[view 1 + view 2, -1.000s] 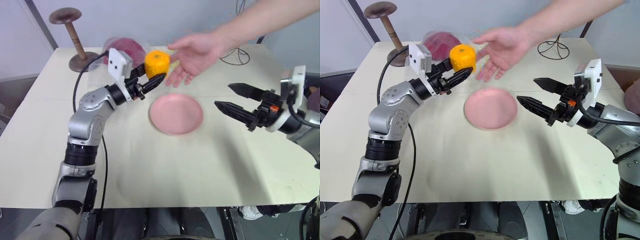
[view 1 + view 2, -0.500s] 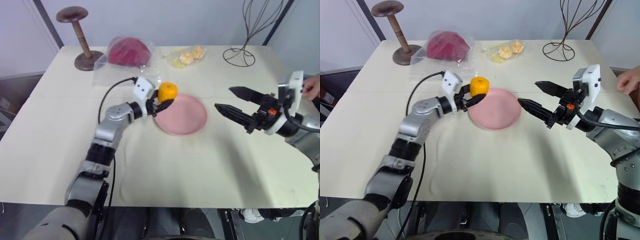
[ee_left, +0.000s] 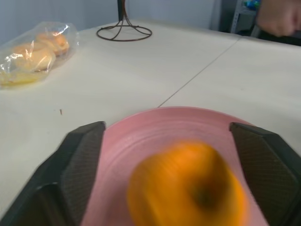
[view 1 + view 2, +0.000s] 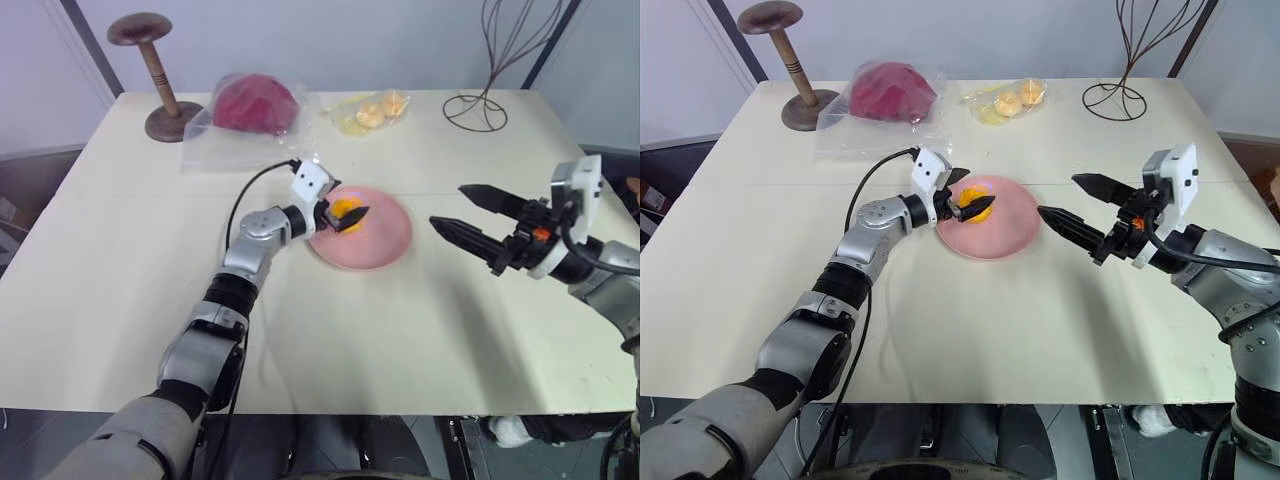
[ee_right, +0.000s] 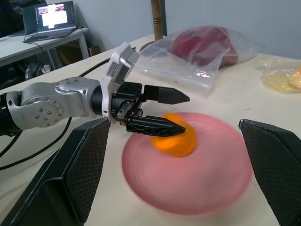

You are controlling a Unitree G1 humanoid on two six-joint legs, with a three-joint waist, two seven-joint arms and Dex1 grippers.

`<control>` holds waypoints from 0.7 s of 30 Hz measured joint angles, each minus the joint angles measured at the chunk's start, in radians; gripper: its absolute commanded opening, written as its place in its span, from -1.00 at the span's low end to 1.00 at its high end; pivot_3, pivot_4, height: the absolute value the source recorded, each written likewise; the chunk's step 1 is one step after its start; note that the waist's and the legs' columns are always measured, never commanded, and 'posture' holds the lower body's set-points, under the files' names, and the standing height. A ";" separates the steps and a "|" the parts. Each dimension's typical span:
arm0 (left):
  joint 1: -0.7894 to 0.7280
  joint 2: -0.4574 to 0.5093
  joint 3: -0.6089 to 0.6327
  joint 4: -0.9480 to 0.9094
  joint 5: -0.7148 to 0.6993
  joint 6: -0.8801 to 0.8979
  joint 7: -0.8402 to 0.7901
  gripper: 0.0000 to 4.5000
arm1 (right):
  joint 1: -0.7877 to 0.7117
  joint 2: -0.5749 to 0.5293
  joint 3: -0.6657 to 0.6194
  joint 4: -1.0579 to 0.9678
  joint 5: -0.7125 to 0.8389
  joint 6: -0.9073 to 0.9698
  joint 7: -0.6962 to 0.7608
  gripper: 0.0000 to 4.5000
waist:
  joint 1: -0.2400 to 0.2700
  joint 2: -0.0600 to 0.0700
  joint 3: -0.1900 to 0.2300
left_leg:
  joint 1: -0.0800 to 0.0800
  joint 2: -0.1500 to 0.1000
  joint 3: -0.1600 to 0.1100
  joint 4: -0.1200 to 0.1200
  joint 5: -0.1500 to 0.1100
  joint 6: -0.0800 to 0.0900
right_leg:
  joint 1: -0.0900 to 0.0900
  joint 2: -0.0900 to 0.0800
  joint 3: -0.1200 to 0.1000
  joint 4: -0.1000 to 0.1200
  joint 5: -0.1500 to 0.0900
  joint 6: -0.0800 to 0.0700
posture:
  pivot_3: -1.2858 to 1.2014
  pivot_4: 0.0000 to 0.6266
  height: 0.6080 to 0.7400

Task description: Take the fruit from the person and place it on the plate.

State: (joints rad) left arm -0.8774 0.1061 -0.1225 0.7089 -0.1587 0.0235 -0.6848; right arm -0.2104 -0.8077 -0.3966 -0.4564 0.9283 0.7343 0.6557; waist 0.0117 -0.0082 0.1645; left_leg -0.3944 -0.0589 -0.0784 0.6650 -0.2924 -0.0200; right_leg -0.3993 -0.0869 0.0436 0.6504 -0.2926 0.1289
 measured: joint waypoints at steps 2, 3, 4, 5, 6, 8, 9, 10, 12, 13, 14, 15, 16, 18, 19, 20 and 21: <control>0.000 0.004 0.007 -0.008 -0.001 0.000 0.008 0.98 | 0.000 0.000 0.000 0.000 -0.002 -0.003 0.001 1.00 | 0.000 0.000 0.000 | 0.000 0.000 0.000 0.000 0.000 0.000 | 0.000 0.000 0.000 0.000 0.000 0.000 | 0.03 -0.52 1.00; 0.000 0.005 0.023 -0.022 -0.009 0.012 0.010 0.98 | -0.001 0.001 0.001 0.001 -0.004 -0.006 0.002 1.00 | -0.001 0.000 0.000 | 0.000 0.000 0.000 0.000 0.000 0.000 | 0.000 0.000 0.000 0.000 0.000 0.000 | 0.03 -0.52 1.00; 0.000 0.013 0.046 -0.056 -0.029 0.033 0.013 0.98 | -0.003 0.002 0.002 0.007 -0.008 -0.012 0.004 1.00 | -0.002 0.000 0.000 | 0.000 0.000 0.000 0.000 0.000 0.000 | -0.001 0.000 0.000 0.000 0.000 0.000 | 0.03 -0.52 1.00; 0.000 0.018 0.064 -0.082 -0.042 0.043 0.015 0.98 | -0.004 0.002 0.004 0.012 -0.013 -0.016 0.004 1.00 | -0.003 0.000 0.000 | -0.001 0.000 0.000 0.000 0.000 0.000 | -0.001 0.000 0.000 0.000 0.000 0.000 | 0.03 -0.52 1.00; 0.000 0.032 0.087 -0.129 -0.060 0.064 0.019 0.98 | -0.009 0.004 0.009 0.022 -0.022 -0.024 0.006 1.00 | -0.003 0.000 0.000 | 0.000 0.000 0.000 0.000 0.000 0.000 | -0.001 0.000 0.000 0.000 0.000 0.000 | 0.03 -0.52 1.00; 0.000 0.082 0.123 -0.229 -0.086 0.120 0.037 0.98 | -0.034 0.009 0.028 0.055 -0.058 -0.048 0.004 1.00 | -0.009 0.000 0.000 | -0.001 0.001 0.000 0.000 0.000 0.000 | -0.001 0.001 0.000 0.001 0.000 0.000 | 0.03 -0.52 1.00; 0.000 0.106 0.143 -0.271 -0.095 0.141 0.043 0.98 | -0.040 0.011 0.032 0.072 -0.075 -0.061 0.002 1.00 | -0.011 0.000 0.000 | 0.000 0.001 0.000 0.000 0.000 -0.001 | -0.001 0.001 0.000 0.001 0.000 0.000 | 0.03 -0.52 1.00; 0.001 0.137 0.164 -0.315 -0.104 0.164 0.052 0.98 | -0.045 0.015 0.035 0.091 -0.094 -0.073 0.000 1.00 | -0.011 0.000 0.000 | 0.000 0.001 0.000 0.000 0.001 -0.001 | -0.002 0.001 0.000 0.001 0.000 0.000 | 0.03 -0.52 1.00; 0.027 0.203 0.197 -0.408 -0.112 0.207 0.070 0.98 | -0.066 0.035 0.054 0.141 -0.144 -0.107 -0.005 1.00 | -0.014 0.000 0.000 | 0.000 0.001 0.000 -0.001 0.002 -0.004 | -0.002 0.001 0.000 0.001 0.000 0.000 | 0.03 -0.52 1.00; 0.063 0.244 0.213 -0.460 -0.112 0.235 0.082 0.98 | -0.078 0.046 0.066 0.174 -0.174 -0.129 -0.010 1.00 | -0.019 0.000 0.000 | 0.000 0.001 0.000 -0.001 0.002 -0.004 | -0.001 0.001 0.001 0.001 0.000 0.000 | 0.03 -0.52 1.00; 0.097 0.271 0.230 -0.494 -0.112 0.259 0.094 0.98 | -0.083 0.047 0.076 0.202 -0.201 -0.146 -0.013 1.00 | -0.022 0.000 0.000 | 0.000 0.001 0.000 -0.001 0.002 -0.004 | -0.002 0.001 0.001 0.001 0.000 0.000 | 0.03 -0.52 1.00; 0.150 0.298 0.252 -0.542 -0.114 0.292 0.110 0.98 | -0.089 0.052 0.083 0.236 -0.232 -0.166 -0.017 1.00 | -0.024 0.000 0.000 | 0.000 0.001 0.000 -0.001 0.002 -0.004 | -0.002 0.001 0.001 0.001 0.000 0.000 | 0.03 -0.52 1.00; 0.190 0.313 0.269 -0.570 -0.116 0.318 0.123 0.98 | -0.089 0.054 0.085 0.260 -0.255 -0.182 -0.021 1.00 | -0.024 0.000 0.000 | 0.000 0.001 0.000 -0.001 0.002 -0.004 | -0.002 0.001 0.001 0.001 0.000 0.000 | 0.03 -0.52 1.00; 0.283 0.332 0.307 -0.645 -0.120 0.378 0.161 0.98 | -0.095 0.065 0.102 0.314 -0.315 -0.222 -0.024 1.00 | -0.022 0.000 0.000 | -0.001 0.001 0.000 -0.001 0.002 -0.004 | -0.003 0.000 0.001 0.001 0.000 0.000 | 0.03 -0.52 1.00; 0.312 0.336 0.321 -0.674 -0.126 0.398 0.176 0.98 | -0.103 0.076 0.110 0.332 -0.330 -0.234 -0.025 1.00 | -0.021 0.000 0.000 | -0.001 0.001 0.000 -0.001 0.002 -0.004 | -0.003 0.000 0.001 0.001 0.000 0.000 | 0.03 -0.52 1.00; 0.349 0.339 0.343 -0.720 -0.136 0.421 0.196 0.98 | -0.117 0.095 0.120 0.351 -0.349 -0.253 -0.029 1.00 | -0.022 0.000 0.000 | -0.001 0.001 0.000 0.000 0.002 -0.004 | -0.002 0.000 0.001 0.001 0.000 0.000 | 0.03 -0.52 1.00; 0.374 0.339 0.355 -0.754 -0.139 0.434 0.212 0.98 | -0.122 0.104 0.124 0.367 -0.364 -0.268 -0.032 1.00 | -0.020 0.000 0.000 | -0.001 0.000 0.000 0.000 0.002 -0.004 | -0.002 0.000 0.001 0.001 0.000 0.000 | 0.03 -0.52 1.00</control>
